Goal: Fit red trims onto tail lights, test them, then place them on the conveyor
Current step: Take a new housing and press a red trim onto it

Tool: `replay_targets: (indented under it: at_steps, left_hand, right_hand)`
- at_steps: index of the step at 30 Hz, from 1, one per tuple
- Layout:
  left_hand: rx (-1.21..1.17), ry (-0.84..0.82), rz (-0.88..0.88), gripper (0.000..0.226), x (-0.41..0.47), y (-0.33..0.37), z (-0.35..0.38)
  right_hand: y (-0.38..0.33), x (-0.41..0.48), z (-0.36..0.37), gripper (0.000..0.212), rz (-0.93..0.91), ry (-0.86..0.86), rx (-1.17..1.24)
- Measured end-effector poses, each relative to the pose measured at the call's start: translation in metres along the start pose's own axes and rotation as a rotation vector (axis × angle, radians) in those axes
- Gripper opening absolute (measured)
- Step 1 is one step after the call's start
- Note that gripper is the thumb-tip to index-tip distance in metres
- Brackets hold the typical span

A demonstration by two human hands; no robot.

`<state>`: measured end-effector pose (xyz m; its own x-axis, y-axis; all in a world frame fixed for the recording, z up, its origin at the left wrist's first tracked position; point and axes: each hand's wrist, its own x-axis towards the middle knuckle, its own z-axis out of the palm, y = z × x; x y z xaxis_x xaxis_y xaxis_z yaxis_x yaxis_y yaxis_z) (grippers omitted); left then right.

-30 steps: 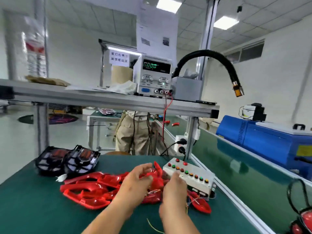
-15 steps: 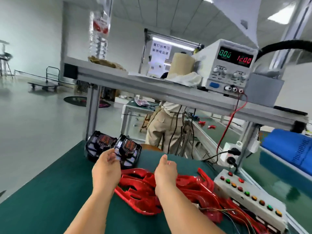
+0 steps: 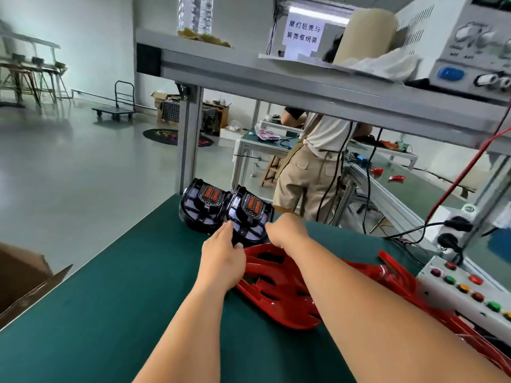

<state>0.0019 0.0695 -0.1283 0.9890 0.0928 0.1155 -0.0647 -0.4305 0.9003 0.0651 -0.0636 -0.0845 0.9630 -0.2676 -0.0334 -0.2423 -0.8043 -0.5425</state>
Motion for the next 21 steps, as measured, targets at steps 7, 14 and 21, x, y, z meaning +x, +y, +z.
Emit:
replay_targets:
  at_steps: [7,14,21]
  left_hand:
    - [0.003,0.034,0.000,0.059,0.000,-0.002,0.002]
    - [-0.034,0.075,-0.008,0.057,0.000,0.000,0.002]
    - [-0.357,0.312,-0.120,0.048,0.001,0.003,-0.009]
  right_hand:
    - [-0.003,0.013,0.013,0.006,-0.010,-0.060,-0.119]
    - [-0.010,0.015,0.011,0.011,0.117,-0.050,-0.054]
    - [0.000,0.005,-0.003,0.010,0.126,0.075,0.194]
